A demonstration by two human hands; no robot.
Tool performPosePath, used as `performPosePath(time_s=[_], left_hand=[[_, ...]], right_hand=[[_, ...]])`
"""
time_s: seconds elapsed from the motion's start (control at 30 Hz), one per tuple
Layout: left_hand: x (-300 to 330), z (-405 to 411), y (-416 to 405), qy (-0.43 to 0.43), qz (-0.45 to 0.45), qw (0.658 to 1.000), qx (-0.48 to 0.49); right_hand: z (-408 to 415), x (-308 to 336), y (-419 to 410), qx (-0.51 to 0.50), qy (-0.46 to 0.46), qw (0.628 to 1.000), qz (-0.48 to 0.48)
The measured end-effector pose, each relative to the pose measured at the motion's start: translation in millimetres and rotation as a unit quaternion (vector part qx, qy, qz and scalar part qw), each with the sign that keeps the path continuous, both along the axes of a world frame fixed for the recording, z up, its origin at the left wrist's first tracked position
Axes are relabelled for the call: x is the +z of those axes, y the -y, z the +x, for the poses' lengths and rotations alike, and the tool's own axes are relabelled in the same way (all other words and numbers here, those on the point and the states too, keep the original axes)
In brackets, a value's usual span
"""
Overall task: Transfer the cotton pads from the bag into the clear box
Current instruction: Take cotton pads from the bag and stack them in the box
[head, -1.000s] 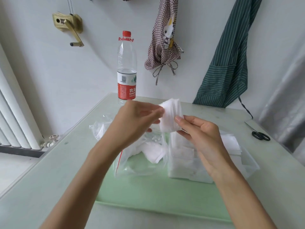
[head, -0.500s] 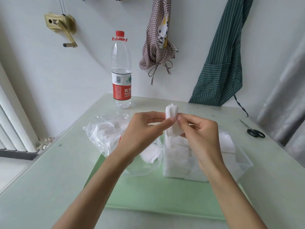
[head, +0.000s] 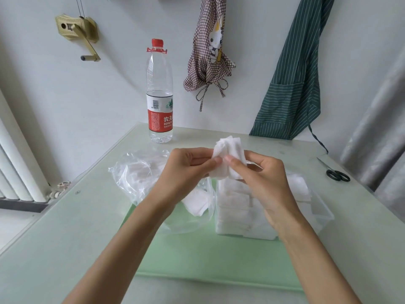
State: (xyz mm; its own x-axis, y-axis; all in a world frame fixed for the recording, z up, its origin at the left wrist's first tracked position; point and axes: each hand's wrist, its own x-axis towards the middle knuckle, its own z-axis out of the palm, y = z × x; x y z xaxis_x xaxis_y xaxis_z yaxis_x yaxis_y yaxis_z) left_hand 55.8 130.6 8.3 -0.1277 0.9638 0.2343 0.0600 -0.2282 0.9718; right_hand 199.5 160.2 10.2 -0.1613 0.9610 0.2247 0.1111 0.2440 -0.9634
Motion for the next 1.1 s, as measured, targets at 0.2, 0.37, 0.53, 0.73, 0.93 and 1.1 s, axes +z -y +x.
performPosePath(time_s=[0.2,0.37,0.53,0.73,0.93,1.1], left_hand=[[1,-8,-3,0.036,-0.061,0.997,-0.002],[3,-25,-22,-0.285,-0.042,0.957,0.027],[28,-3,-32,-0.441,-0.035,0.889,-0.12],[40,34,-42,-0.503,-0.065,0.835,-0.215],[29,35,-46,-0.626,-0.025,0.767,-0.136],[22,34,-44,-0.676,0.052,0.732,-0.064]], right_hand=[[19,3,-11,-0.003,-0.072,0.995,-0.065],[62,13,-22,-0.021,0.008,0.998,-0.064],[92,10,-31,0.017,0.175,0.979,-0.099],[105,9,-32,-0.01,0.22,0.97,-0.1],[109,13,-30,-0.02,0.2,0.977,-0.074],[112,15,-31,-0.033,0.199,0.979,-0.031]])
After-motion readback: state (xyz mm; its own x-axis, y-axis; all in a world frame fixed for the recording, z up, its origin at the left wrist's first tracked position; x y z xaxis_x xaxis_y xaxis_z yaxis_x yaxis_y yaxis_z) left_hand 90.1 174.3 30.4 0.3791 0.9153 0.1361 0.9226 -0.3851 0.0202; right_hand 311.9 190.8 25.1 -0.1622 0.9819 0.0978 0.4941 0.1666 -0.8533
